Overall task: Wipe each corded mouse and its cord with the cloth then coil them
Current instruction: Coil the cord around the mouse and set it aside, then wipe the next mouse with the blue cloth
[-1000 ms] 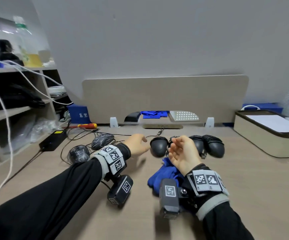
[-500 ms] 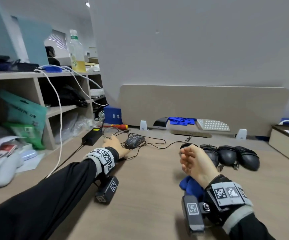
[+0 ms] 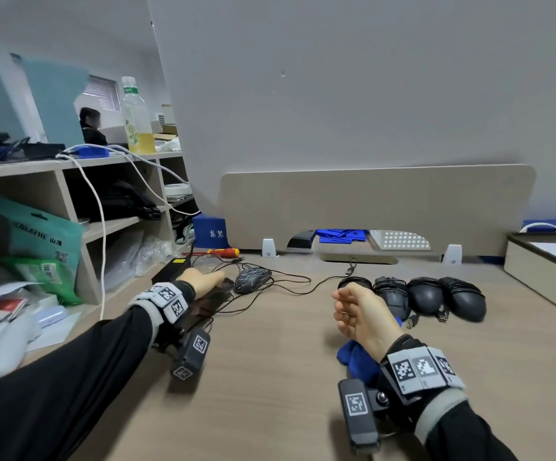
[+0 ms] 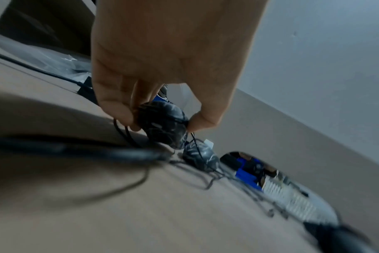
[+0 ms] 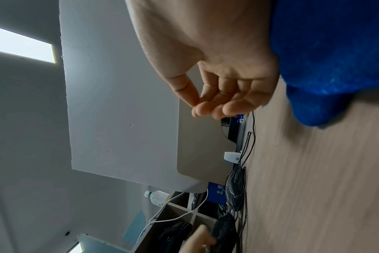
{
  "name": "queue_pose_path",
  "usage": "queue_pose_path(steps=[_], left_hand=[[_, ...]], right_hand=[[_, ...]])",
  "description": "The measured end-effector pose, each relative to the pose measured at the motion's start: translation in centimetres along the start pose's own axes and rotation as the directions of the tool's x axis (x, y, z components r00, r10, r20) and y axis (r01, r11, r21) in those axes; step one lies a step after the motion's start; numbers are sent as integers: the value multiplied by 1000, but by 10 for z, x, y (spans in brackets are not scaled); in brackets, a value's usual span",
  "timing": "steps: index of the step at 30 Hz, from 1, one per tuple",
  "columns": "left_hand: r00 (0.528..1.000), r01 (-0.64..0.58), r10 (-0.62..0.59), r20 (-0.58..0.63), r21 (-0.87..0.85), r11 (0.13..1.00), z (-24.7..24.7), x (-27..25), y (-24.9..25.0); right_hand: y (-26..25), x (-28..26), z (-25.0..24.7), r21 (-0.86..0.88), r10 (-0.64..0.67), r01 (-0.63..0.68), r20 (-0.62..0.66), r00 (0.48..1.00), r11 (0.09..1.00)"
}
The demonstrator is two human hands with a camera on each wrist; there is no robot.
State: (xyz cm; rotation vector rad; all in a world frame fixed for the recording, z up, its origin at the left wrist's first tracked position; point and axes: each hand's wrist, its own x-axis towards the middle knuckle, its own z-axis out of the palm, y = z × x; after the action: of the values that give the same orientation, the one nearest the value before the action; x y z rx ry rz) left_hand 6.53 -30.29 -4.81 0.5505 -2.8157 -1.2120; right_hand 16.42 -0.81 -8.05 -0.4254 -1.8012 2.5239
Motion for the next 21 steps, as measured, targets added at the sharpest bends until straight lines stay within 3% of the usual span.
queue_pose_path(steps=[3,9,12,15,17,21], left_hand=[[989,88,-44,141,-325,942,-17,-30,13],[957,83,73,280,-508,858,-17,-67,22],[905,131,95,414,-484,865,-8,-82,26],[855,68,160,494,-413,908,3,-102,33],[833,-2,219,508,-394,919,10,-114,38],[841,-165,317,438,-350,922,21,-127,40]], right_hand=[[0,-1,3,-9,3,-3,-4,1000,1000],[-3,-10,7,-50,15,-12,61,998,999],[-7,-19,10,-61,16,-3,218,976,998],[-9,-28,15,-109,23,20,377,926,994],[-9,-31,19,-132,36,18,401,915,991],[-8,-31,22,-117,17,27,363,932,993]])
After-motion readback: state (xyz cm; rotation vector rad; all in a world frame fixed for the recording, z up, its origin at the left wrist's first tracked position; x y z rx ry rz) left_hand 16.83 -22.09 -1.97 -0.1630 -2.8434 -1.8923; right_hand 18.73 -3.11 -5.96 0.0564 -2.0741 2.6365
